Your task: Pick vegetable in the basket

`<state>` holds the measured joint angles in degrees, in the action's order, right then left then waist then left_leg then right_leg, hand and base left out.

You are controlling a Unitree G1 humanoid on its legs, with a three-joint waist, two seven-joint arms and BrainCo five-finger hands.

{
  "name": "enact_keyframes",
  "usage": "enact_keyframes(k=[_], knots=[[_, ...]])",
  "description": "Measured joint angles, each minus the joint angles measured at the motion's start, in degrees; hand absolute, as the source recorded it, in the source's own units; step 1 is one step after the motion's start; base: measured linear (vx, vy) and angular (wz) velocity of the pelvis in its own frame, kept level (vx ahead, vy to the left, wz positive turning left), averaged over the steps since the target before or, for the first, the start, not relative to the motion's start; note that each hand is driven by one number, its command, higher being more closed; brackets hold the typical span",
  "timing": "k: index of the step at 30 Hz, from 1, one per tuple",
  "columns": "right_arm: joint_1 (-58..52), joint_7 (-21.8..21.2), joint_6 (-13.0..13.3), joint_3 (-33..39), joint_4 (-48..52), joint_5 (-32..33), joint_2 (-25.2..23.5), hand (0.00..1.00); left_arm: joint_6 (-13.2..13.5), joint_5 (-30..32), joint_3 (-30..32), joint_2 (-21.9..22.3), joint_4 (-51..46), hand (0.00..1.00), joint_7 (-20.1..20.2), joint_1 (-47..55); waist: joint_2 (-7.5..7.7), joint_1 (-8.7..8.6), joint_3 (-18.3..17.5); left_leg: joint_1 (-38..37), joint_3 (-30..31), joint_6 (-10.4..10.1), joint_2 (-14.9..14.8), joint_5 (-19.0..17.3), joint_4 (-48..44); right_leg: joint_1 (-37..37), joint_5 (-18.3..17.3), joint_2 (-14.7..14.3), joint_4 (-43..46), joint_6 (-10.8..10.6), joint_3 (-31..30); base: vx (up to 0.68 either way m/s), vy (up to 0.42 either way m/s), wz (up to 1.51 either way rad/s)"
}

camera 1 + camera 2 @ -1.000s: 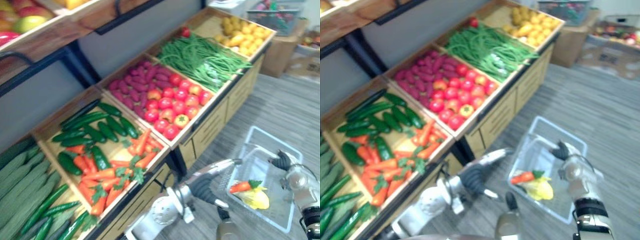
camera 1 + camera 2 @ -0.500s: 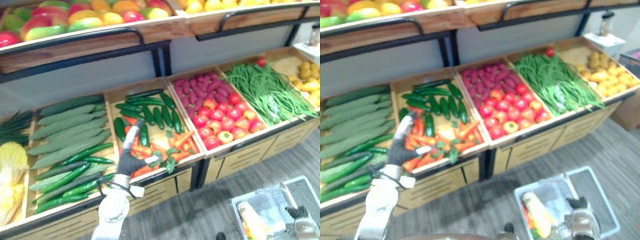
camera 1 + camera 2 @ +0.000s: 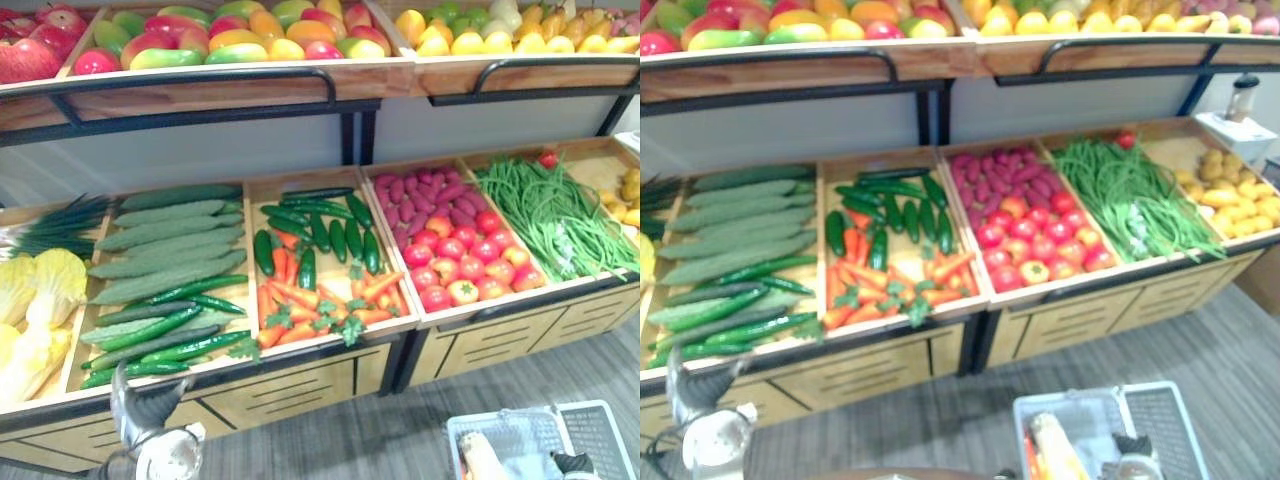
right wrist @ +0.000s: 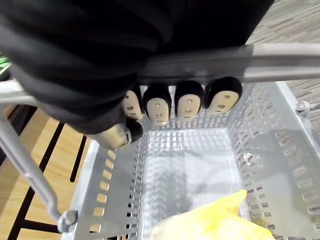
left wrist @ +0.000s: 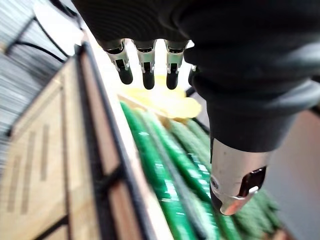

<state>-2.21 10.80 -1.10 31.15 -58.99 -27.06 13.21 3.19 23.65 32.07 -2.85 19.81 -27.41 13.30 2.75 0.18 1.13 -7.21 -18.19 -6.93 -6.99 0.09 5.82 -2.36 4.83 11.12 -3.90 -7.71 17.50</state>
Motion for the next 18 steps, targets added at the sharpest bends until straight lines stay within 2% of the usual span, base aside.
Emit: enact_keyframes(k=[2,3,7,9,13,18], knots=[[-0.31,1.27,0.18,-0.3,0.18,0.29,-1.07,1.0,-0.43,0.32,0.34,-0.31,6.61,0.0,-1.15,0.33,0.21,0.04,0.0,-0.06,0.05,-0.09,0.03,-0.1,-0.01,-0.01,0.17,0.04,-0.06,0.23,0.07,0.05,0.002,0.01],[-0.31,1.42,0.19,-0.39,0.29,0.37,-1.28,1.0,-0.74,0.46,0.29,-0.47,9.0,0.0,-1.2,0.33,-0.2,0.02,-0.23,-0.07,0.04,0.13,0.04,0.06,-0.02,0.01,0.19,0.04,-0.09,0.23,0.07,0.05,0.003,-0.01],[-0.31,2.54,0.54,-0.61,0.28,1.19,-2.11,1.0,-3.01,4.11,0.47,-1.44,23.19,0.0,1.43,0.8,0.28,-0.05,-0.06,-0.32,-0.05,0.03,-0.16,-0.03,-0.25,-0.14,0.48,-0.25,-0.14,-0.22,0.05,0.03,-0.008,-0.01],[-0.17,2.75,0.71,-0.76,0.27,1.17,-2.71,1.0,-4.28,4.14,2.45,-1.63,30.1,0.0,4.25,0.89,0.45,-0.17,0.0,-0.74,-0.49,-0.13,-0.31,-0.26,-0.34,-0.32,0.47,-0.5,-0.33,-0.21,-0.39,0.02,-0.014,-0.09],[-0.21,2.68,0.72,-2.48,0.05,1.16,-3.11,1.0,-6.04,3.41,4.11,-1.11,35.65,0.0,10.12,1.64,0.11,-0.2,0.21,-2.36,-2.07,-0.48,-0.58,-0.88,-0.34,-0.89,0.42,-0.94,-0.57,-0.13,-1.75,-0.01,-0.013,-0.2],[-0.95,2.41,0.71,-2.98,0.04,1.19,-4.59,1.0,-5.92,2.78,-1.59,2.13,36.44,0.0,14.21,1.03,-0.28,-0.32,0.79,-2.85,-3.03,-0.74,-0.69,-1.06,-0.04,-1.02,0.05,-1.12,-0.9,0.38,-2.26,-0.04,-0.02,-0.08]])
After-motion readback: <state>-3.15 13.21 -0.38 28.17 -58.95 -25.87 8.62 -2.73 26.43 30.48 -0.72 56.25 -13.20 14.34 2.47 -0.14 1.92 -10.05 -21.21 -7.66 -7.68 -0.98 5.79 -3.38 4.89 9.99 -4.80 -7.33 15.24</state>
